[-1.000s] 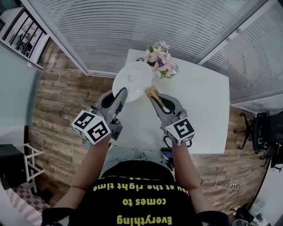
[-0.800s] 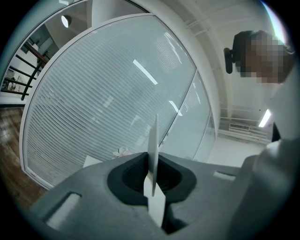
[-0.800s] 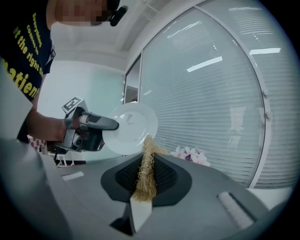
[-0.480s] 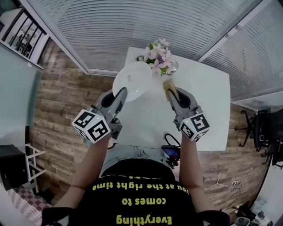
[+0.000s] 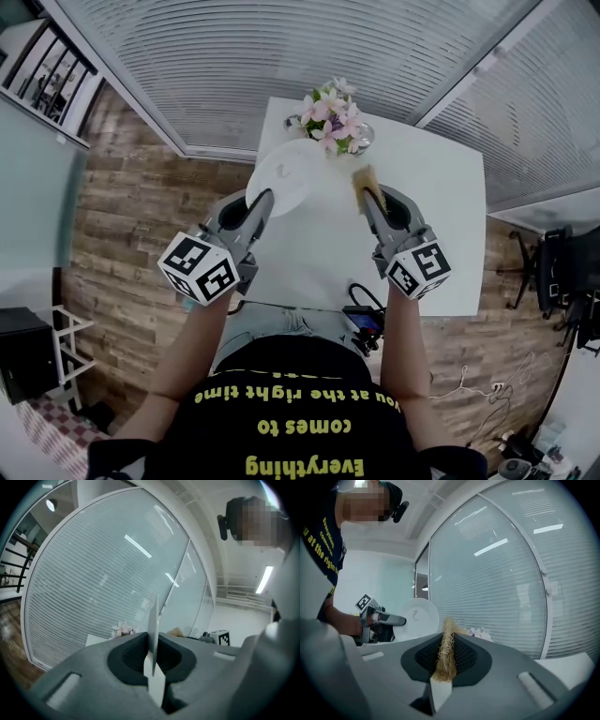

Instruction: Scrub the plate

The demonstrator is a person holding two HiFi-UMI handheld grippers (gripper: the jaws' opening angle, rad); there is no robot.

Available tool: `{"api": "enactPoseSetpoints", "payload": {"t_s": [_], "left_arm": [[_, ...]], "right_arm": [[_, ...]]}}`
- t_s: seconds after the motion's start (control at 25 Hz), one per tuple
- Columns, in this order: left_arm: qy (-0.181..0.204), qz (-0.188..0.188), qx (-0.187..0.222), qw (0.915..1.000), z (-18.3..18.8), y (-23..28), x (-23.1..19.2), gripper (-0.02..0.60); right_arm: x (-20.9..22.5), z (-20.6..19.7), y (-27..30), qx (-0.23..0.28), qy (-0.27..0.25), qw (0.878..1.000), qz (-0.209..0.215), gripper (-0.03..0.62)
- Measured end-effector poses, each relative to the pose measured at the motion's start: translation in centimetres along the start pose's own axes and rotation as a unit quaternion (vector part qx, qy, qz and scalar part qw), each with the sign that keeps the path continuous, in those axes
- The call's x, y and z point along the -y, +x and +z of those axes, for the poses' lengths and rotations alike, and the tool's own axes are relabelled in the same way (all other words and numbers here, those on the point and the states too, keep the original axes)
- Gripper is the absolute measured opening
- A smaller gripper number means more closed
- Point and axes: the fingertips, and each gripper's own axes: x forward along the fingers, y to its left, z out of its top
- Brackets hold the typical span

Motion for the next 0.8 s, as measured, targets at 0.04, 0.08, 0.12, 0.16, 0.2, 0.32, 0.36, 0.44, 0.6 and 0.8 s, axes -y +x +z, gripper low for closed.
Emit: {"api": "enactPoseSetpoints", "payload": {"t_s": [0.04,0.08,0.12,0.16,0.2,0.32,0.36,0.44,0.6,0.8], "left_arm": [[0.005,0.0,-0.002,1.0,-0.1,0.0,0.2,0.02],[0.007,0.0,-0.003,1.0,-0.2,-0.1,0.4,0.02],[0.007,0.001,-0.003,1.0,-0.3,-0.1,0.6,0.02],[0.007,0.002,-0.003,1.0,-0.3,-0.1,0.7,0.02],[0.006,0.005,-0.002,1.0,-0.3,-0.2,0.8,0.02],[0.011,0.016,-0.001,0.9998,-0.6,-0.3,1.3,0.02],[0.022,0.02,-0.004,0.9995,-0.7,-0.3,1.6,0.02],[0.056,0.029,-0.016,0.9979,-1.1,-0.3,2.4,0.02],[0.116,0.04,-0.041,0.9916,-1.9,-0.1,3.8,0.02],[0.179,0.058,-0.068,0.9797,-2.5,0.1,4.6,0.019]], "right_arm": [[-0.1,0.1,-0.1,0.0,0.0,1.0,0.002,0.043],[-0.1,0.1,-0.2,0.001,0.0,1.0,0.005,0.043],[-0.2,0.2,-0.2,0.002,-0.001,1.0,0.009,0.043],[-0.2,0.4,-0.3,0.002,-0.003,1.0,0.012,0.043],[-0.3,0.6,-0.4,0.003,-0.003,1.0,0.014,0.043],[-0.1,1.1,-0.9,0.013,0.006,1.0,0.019,0.043],[-0.1,1.3,-1.1,0.015,0.008,1.0,0.023,0.043],[-0.1,1.6,-1.4,0.015,0.008,0.999,0.033,0.043],[0.1,2.3,-1.6,0.015,0.012,0.999,0.051,0.043],[-0.3,3.9,-1.5,0.014,0.014,0.997,0.081,0.043]]}}
